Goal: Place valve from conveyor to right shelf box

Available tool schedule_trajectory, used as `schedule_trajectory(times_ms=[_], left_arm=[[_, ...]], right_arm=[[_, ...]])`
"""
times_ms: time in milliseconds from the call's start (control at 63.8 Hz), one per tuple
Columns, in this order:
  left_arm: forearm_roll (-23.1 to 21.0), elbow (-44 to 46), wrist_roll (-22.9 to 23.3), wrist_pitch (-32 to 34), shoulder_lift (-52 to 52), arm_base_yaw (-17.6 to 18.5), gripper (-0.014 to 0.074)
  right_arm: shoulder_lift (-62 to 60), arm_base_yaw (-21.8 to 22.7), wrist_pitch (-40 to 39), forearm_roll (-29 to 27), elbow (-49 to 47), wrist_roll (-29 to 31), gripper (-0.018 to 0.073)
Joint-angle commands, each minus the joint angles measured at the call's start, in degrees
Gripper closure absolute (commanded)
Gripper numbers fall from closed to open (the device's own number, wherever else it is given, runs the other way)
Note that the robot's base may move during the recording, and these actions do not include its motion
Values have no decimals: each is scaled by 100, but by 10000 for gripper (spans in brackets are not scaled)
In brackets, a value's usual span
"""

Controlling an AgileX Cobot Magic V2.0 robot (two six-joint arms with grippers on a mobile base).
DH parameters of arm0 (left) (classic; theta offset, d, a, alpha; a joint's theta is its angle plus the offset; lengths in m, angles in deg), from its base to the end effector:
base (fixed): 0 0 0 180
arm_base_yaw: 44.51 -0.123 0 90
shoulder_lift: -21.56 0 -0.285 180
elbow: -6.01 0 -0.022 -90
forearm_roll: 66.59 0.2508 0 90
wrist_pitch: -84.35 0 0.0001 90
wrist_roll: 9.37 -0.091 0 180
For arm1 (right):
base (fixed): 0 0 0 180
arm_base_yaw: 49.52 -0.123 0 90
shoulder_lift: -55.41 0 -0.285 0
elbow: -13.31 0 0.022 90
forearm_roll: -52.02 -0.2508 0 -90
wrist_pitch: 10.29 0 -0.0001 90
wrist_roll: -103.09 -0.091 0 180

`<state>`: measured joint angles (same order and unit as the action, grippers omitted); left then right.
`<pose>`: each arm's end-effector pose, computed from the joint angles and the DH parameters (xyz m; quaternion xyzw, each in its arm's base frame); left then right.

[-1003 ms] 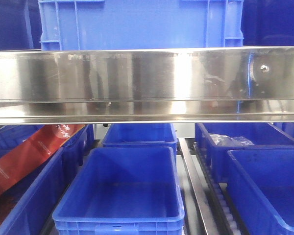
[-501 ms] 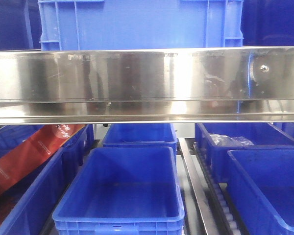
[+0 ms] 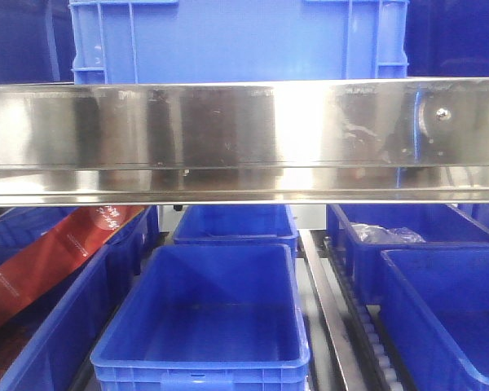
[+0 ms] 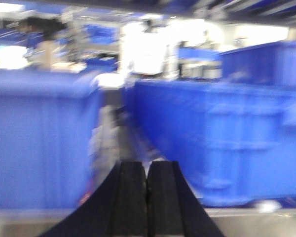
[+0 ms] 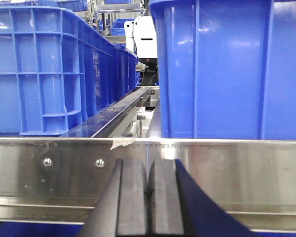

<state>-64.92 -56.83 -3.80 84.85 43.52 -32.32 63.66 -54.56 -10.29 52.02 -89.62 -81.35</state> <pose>0.0723 -0.0156 0.2832 0.0486 0.6693 -0.1038 0.7341 0.0566 0.0050 0.2136 -0.0035 0.6776 0.0608 0.7329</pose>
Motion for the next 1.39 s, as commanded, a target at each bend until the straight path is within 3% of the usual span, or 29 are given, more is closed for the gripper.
schedule_trajectory(times_ms=[0, 251, 298, 407, 1379], left_arm=[[71, -403, 112, 52, -428, -296, 707], [114, -1438, 112, 52, -1418, -505, 707], [114, -1438, 112, 204, -1418, -505, 707], [114, -1438, 112, -181, -1418, -505, 707], [114, -1438, 112, -103, -1418, -505, 707]], right_arm=[[-47, -14, -52, 31, 15, -4, 725], [-47, -14, -52, 31, 15, -4, 725], [-47, -14, -52, 31, 15, -4, 725], [-47, -14, -52, 31, 15, -4, 725], [-47, -14, -52, 31, 15, -4, 725]])
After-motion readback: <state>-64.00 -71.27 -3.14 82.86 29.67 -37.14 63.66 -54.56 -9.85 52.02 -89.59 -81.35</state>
